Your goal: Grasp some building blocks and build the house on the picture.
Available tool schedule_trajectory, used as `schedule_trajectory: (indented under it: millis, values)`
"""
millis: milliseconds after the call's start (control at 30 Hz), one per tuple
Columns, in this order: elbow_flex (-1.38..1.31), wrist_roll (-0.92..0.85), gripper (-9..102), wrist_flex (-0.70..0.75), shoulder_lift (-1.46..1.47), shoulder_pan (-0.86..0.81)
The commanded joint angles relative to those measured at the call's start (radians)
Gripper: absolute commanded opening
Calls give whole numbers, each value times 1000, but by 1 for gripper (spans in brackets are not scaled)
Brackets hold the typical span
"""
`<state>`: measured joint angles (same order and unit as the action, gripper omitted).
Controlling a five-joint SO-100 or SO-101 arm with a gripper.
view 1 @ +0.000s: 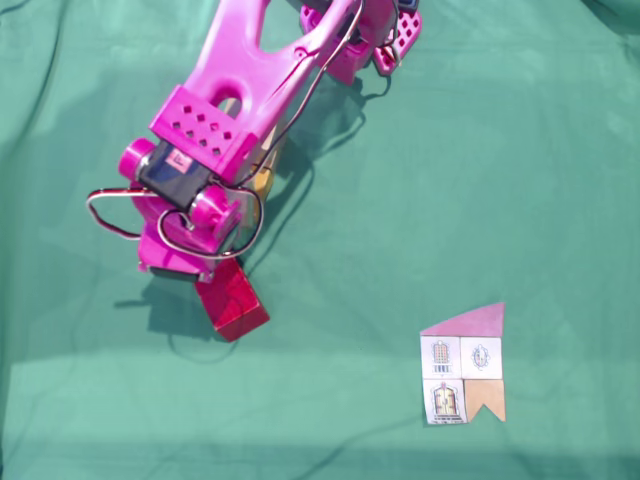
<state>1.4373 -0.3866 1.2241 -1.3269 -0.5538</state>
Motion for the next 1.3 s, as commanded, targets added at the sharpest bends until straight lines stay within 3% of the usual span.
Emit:
schedule_trajectory:
  millis: [0,400,1267]
  values:
    - [29,8,0,12,-26,3]
    - [48,8,0,114,-57,2]
    - [72,6,0,112,-94,-2]
